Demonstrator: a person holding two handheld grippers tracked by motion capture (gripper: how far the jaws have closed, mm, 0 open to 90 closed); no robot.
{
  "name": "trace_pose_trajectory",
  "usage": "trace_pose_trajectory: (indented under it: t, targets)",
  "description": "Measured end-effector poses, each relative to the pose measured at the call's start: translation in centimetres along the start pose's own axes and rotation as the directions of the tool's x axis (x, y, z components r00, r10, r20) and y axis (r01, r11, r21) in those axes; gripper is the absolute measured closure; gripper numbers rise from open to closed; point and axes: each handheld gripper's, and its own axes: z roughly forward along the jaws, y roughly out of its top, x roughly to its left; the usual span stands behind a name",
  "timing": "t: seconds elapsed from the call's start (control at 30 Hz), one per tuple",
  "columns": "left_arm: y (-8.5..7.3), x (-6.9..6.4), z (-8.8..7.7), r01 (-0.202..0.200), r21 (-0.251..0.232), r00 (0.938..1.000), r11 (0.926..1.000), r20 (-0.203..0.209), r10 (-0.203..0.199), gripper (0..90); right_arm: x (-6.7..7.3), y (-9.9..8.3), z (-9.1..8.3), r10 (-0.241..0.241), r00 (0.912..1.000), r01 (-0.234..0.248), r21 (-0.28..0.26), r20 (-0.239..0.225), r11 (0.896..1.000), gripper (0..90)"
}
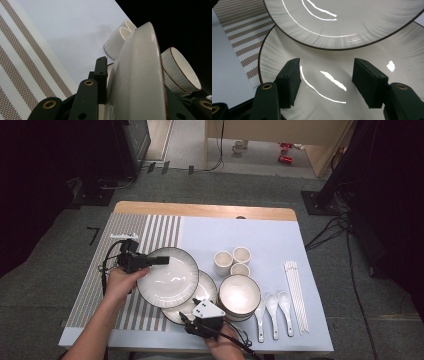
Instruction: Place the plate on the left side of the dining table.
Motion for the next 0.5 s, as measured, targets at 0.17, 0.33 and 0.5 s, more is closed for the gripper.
trace_pose_trajectory:
  t: [0.17, 0.33, 0.5]
  targets:
    - [0.2, 0.0, -0.3, 0.001, 0.005, 1.0, 1.0, -0.007, -0.001, 74.4, 0.1, 0.0, 0.0, -0.001, 1.0, 0.001, 0.002, 0.009, 1.0, 39.0]
    - [0.4, 0.1, -0.7, -0.002, 0.002, 0.9999, 1.0, -0.013, 0.002, 74.5, 0.1, 0.0, 0.0, -0.003, 0.9999, 0.003, 0.003, 0.014, 1.0, 38.6]
    - [0.7, 0.2, -1.1, 0.007, -0.007, 0.9999, 0.9999, -0.012, -0.007, 74.6, 0.1, 0.0, 0.0, 0.001, 0.9998, -0.001, 0.004, 0.02, 1.0, 37.4]
